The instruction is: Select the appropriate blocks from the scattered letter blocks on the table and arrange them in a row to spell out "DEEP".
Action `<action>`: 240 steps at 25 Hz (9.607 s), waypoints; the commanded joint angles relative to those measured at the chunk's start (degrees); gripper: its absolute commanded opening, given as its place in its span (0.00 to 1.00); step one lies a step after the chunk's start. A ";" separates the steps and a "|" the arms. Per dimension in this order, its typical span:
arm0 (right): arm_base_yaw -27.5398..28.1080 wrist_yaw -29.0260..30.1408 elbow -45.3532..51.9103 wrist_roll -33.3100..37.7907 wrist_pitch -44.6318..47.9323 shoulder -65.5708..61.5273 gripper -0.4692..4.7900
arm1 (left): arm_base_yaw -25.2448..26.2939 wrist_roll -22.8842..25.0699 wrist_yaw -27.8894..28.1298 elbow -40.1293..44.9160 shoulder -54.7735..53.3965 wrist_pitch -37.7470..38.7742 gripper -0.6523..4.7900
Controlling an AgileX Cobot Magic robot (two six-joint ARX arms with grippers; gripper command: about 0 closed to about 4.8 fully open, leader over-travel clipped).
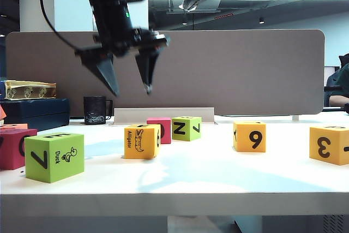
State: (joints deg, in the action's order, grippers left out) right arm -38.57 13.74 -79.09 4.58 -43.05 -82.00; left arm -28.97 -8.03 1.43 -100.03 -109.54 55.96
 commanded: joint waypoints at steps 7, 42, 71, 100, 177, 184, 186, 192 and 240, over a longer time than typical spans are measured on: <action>-0.04 -0.13 -0.28 -0.13 -0.04 0.15 0.09 | 1.46 7.65 2.25 -2.27 7.52 8.28 0.74; -0.09 -0.11 -0.31 -0.13 -0.46 0.13 0.09 | 1.86 6.01 -3.63 41.94 31.10 -9.07 0.87; -0.04 -0.17 -0.31 -0.17 -0.85 0.13 0.09 | 1.86 6.45 -1.27 42.73 21.55 -14.12 0.60; -0.07 -0.11 -0.31 -0.17 -1.77 0.13 0.09 | 4.33 -7.45 -0.13 34.95 14.43 -25.81 0.60; -3.26 2.91 -0.31 -0.15 -1.25 -0.17 0.09 | 28.39 -2.86 0.48 19.41 8.76 -1.05 0.82; -3.23 2.86 -0.31 -0.17 -0.74 -0.17 0.09 | 28.22 -2.99 -0.83 19.41 6.10 -2.03 0.83; -3.23 2.89 -0.31 -0.15 -0.63 -0.17 0.09 | 28.20 -3.02 -0.83 19.41 5.05 -2.10 0.83; -3.17 2.71 -0.31 -0.17 0.02 -0.17 0.09 | 28.20 -2.89 -1.66 19.41 3.41 -2.10 0.78; -3.19 2.75 -0.31 -0.15 -1.81 -0.17 0.09 | 14.88 2.01 -9.20 19.39 3.23 -7.37 0.74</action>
State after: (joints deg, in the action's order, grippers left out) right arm -41.74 16.49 -79.09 4.51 -45.10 -82.30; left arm -14.09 -6.07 -7.53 -80.53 -106.34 48.71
